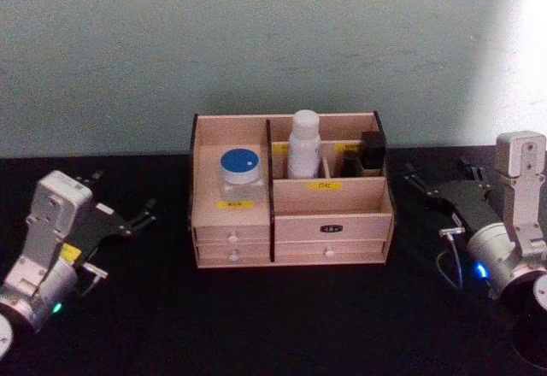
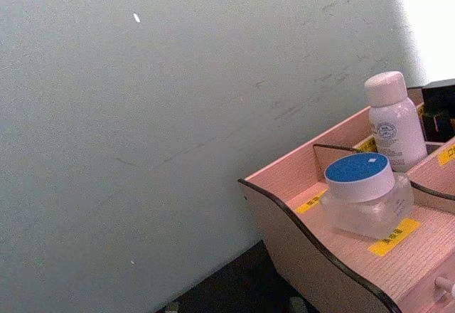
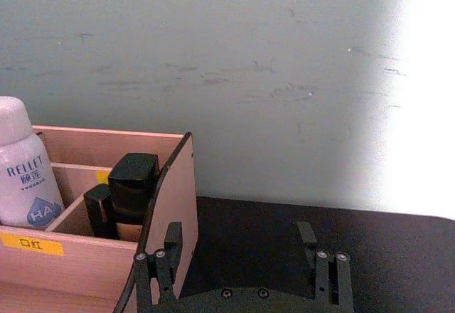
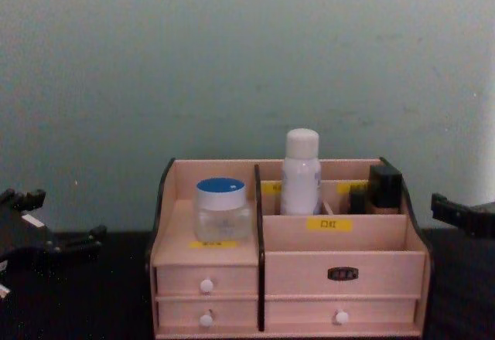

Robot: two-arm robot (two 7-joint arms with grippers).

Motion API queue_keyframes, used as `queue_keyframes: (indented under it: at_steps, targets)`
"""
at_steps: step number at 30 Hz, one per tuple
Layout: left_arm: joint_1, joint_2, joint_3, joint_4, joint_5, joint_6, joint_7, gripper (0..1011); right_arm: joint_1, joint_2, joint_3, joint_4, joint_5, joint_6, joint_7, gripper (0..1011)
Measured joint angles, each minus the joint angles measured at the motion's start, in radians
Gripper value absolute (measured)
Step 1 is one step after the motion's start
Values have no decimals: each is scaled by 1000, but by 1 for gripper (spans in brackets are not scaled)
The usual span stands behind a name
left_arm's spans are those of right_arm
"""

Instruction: Pick up the facial cleanser and watermelon frost from the table and place them into the tiered storage box.

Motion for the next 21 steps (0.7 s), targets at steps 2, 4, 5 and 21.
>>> queue_keyframes:
  at_steps: [2, 4, 5, 21]
  targets:
    - [0, 0, 0, 0, 0, 0, 0, 1001, 0, 0, 0, 0, 0, 0, 0, 1002]
    - [0, 0, 0, 0, 0, 0, 0, 1001, 0, 0, -1, 0, 1, 0, 0, 1002]
    - [0, 0, 0, 0, 0, 0, 0, 1001, 0, 0, -1, 0, 1, 0, 0, 1002]
    - [0, 0, 0, 0, 0, 0, 0, 1002, 0, 1, -1, -2, 2, 0, 1, 1003]
